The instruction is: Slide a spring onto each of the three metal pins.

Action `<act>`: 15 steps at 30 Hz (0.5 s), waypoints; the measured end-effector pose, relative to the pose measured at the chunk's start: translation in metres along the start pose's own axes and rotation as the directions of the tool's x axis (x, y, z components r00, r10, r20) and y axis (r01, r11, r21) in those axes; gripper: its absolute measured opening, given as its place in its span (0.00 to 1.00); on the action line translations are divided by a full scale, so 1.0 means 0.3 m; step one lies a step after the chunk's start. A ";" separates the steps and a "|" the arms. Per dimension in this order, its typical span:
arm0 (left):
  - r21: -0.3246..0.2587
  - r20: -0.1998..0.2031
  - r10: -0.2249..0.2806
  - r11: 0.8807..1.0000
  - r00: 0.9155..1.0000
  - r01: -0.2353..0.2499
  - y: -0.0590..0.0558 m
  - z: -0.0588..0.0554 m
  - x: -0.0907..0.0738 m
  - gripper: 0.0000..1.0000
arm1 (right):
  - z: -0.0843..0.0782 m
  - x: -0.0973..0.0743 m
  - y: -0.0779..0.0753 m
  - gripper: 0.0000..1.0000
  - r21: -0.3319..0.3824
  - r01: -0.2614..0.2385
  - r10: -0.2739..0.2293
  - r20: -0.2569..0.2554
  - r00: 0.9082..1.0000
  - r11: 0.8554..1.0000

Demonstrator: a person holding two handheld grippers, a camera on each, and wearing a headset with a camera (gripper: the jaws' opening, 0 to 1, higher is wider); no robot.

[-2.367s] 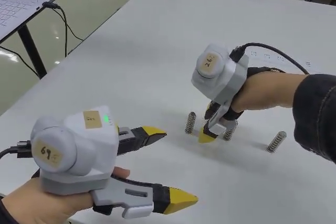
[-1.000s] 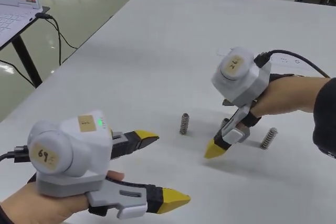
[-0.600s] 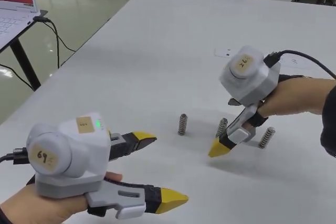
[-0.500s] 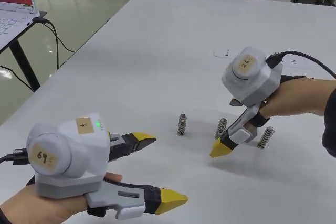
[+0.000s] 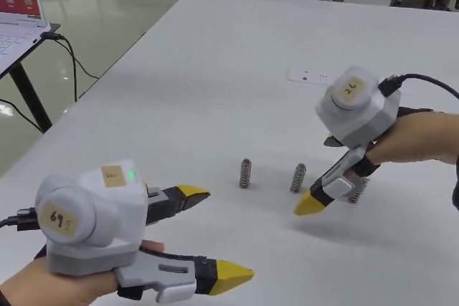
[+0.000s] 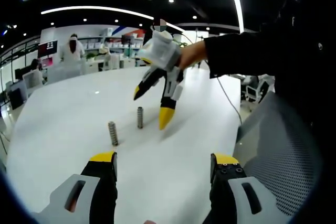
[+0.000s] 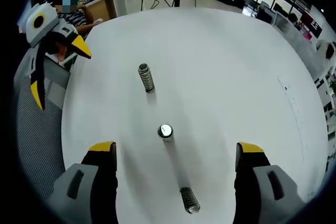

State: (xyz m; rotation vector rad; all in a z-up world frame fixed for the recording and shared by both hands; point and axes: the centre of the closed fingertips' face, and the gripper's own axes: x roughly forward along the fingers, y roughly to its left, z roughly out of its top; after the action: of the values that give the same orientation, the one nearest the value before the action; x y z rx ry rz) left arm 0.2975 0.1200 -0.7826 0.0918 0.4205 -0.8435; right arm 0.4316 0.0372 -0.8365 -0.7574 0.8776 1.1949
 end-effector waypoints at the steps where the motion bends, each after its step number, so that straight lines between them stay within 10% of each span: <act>1: 0.001 0.000 0.000 1.000 1.000 0.000 0.000 0.000 0.000 0.68 | -0.003 -0.004 -0.002 0.94 0.003 0.003 -0.003 0.002 1.000 1.000; 15: 0.002 -0.008 0.003 1.000 1.000 -0.003 0.000 -0.003 0.001 0.68 | -0.032 -0.047 -0.012 0.94 0.048 0.034 -0.036 0.041 0.999 0.998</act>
State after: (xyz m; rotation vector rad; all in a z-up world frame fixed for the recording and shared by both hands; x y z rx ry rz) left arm 0.2973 0.1201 -0.7835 0.0979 0.4273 -0.8406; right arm 0.4317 0.0218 -0.8284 -0.7045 0.8516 1.1517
